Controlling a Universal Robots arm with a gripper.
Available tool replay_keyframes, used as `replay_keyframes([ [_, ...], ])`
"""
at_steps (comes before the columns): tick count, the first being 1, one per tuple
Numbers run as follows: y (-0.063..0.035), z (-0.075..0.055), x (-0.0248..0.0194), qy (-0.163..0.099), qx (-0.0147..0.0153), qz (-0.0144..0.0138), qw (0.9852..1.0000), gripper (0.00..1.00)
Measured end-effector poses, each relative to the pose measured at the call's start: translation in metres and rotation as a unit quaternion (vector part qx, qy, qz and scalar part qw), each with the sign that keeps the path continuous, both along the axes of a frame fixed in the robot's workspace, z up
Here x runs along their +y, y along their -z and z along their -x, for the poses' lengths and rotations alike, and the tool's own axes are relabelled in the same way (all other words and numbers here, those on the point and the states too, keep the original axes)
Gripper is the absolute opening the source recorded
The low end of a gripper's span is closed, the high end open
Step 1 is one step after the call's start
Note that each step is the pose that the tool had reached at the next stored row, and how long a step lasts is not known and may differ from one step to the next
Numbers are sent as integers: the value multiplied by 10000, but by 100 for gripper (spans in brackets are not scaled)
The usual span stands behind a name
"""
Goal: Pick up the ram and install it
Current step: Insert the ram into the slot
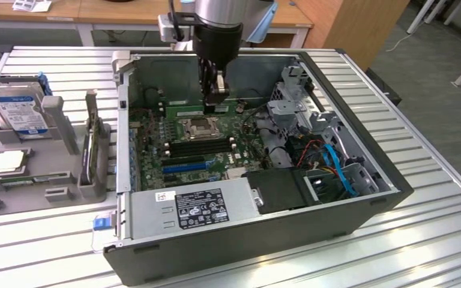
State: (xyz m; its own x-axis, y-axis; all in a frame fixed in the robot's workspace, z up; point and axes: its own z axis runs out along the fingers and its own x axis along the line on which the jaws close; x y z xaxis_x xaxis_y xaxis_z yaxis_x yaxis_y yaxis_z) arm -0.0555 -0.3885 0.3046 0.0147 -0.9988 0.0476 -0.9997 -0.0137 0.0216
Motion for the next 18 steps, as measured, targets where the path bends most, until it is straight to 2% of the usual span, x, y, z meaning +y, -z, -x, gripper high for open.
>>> replay_keyframes([
  [18, 328, 0, 0, 33, 0, 0, 10000, 14],
])
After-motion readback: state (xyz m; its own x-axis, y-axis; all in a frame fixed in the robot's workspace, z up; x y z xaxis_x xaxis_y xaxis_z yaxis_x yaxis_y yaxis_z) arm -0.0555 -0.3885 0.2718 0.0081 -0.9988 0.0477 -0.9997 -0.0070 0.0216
